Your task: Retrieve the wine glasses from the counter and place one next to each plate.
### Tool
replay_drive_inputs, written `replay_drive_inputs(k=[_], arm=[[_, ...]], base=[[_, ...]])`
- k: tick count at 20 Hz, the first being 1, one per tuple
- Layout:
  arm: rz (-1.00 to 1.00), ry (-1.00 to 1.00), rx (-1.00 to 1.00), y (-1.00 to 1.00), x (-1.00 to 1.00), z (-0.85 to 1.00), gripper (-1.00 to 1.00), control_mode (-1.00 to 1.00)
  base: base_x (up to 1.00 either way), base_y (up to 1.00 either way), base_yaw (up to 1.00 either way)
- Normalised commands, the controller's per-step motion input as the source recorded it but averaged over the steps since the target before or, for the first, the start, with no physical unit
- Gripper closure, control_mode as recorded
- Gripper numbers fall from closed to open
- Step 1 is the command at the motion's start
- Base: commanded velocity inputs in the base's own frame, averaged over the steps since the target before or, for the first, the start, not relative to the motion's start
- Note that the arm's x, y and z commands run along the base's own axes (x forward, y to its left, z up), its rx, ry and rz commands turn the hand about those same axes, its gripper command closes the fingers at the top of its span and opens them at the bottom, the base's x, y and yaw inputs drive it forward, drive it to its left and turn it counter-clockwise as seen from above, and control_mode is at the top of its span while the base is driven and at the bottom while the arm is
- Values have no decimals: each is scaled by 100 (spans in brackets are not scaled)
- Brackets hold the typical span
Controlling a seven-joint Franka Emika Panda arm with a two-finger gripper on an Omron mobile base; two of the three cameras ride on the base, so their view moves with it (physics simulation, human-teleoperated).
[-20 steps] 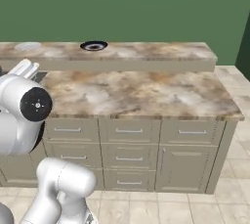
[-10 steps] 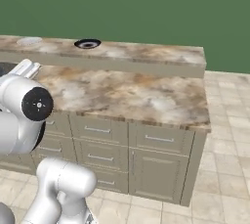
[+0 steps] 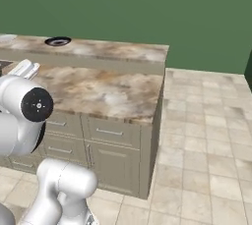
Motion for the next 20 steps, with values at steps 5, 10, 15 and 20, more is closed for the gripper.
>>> replay_drive_inputs(k=[5,10,15,20], arm=[[0,0,0,0,0,0,100,100],[0,0,0,0,0,0,100,100],[0,0,0,0,0,0,100,100],[0,0,0,0,0,0,100,100]], base=[[0,-100,7],[0,-100,7],[8,-100,14],[17,-100,15]])
